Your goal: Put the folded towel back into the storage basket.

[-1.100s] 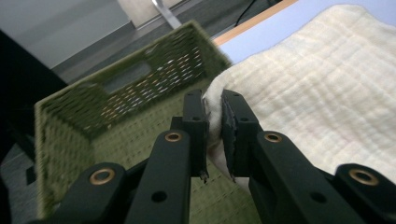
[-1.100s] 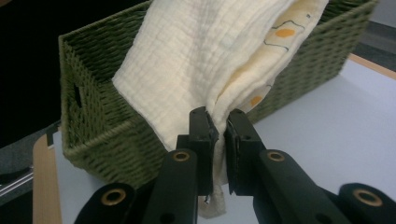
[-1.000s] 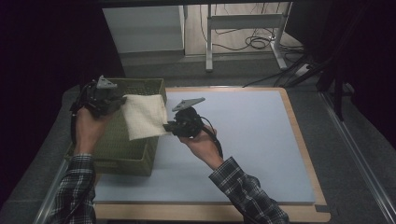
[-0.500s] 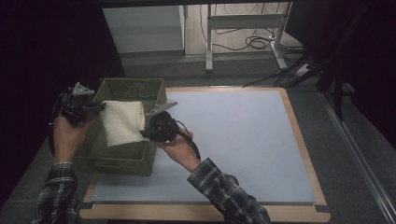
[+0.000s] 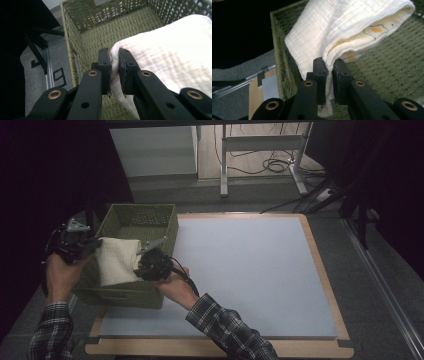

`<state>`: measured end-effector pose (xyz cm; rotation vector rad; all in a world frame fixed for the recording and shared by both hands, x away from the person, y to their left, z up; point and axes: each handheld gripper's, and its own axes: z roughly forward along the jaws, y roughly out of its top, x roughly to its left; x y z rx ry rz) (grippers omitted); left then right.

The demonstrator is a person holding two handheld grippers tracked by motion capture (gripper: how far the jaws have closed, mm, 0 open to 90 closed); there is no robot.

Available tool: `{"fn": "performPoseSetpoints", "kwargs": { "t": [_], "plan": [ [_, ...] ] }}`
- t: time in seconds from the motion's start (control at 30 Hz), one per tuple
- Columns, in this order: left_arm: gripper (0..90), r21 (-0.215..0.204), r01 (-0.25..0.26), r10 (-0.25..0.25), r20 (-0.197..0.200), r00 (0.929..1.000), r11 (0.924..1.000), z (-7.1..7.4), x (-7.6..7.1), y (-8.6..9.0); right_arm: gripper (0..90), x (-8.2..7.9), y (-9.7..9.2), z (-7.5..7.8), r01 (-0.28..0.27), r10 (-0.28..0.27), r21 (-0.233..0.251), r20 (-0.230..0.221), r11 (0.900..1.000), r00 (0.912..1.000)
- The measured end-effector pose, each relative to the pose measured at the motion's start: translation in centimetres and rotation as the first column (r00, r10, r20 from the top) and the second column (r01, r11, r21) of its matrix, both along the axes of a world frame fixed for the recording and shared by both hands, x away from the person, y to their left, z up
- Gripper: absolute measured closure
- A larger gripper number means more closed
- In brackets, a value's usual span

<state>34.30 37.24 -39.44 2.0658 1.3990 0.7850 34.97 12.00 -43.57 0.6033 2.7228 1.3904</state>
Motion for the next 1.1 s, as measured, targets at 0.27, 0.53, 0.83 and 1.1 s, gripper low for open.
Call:
{"fn": "performPoseSetpoints", "kwargs": {
  "t": [0.27,0.53,0.83,1.1],
  "plan": [
    [80.7,0.001,0.031,-0.031,-0.044,0.9986,0.9995,-2.4,1.0,-1.1,81.3,-0.2,-0.6,-1.4,0.029,-0.030,-0.042,-0.035,0.9987,0.9989],
    [80.1,0.035,0.062,-0.059,-0.080,0.9950,0.9975,-3.4,1.8,-2.7,81.1,-1.1,-0.9,-1.7,0.043,-0.045,-0.045,-0.050,0.9981,0.9977],
    [79.1,0.055,0.081,-0.074,-0.125,0.9894,0.9952,-4.6,2.4,-3.5,80.1,-1.8,-0.1,-1.8,0.047,-0.051,-0.077,-0.048,0.9959,0.9975],
    [58.9,0.093,0.035,-0.027,-0.094,0.9953,0.9950,-5.1,2.8,-3.9,64.2,-1.9,-0.1,-1.1,0.046,-0.047,-0.069,-0.011,0.9966,0.9989]
  ]
}}
